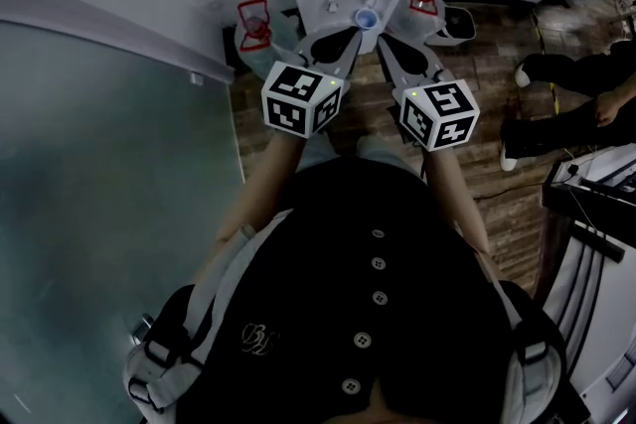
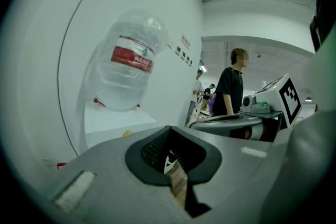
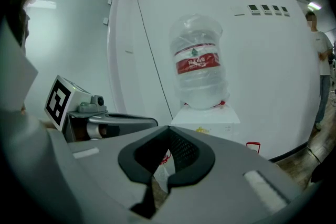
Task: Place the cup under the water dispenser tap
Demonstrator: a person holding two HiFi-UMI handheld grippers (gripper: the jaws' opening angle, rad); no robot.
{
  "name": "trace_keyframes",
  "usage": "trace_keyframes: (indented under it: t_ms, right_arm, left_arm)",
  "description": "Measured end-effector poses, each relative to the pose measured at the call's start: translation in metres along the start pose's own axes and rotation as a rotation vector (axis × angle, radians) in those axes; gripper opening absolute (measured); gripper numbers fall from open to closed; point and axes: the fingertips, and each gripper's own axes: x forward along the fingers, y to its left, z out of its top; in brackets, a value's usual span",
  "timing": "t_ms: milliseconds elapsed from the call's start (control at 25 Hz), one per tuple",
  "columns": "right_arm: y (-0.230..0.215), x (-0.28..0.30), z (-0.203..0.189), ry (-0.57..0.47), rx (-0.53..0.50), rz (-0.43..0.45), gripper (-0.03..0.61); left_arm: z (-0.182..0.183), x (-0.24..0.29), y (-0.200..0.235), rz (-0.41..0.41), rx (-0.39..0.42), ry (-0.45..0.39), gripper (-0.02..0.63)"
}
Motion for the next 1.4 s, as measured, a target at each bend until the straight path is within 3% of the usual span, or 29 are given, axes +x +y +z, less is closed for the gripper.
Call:
trace_keyframes:
  t_ms: [1400]
  right_arm:
    - [-0.007,0.001,-0.015,0.045,-0.017,-0.004,0.0]
  left_arm:
    - [-0.019,0.01,-0.006,-0.009,-0.002,0.051,-0.003]
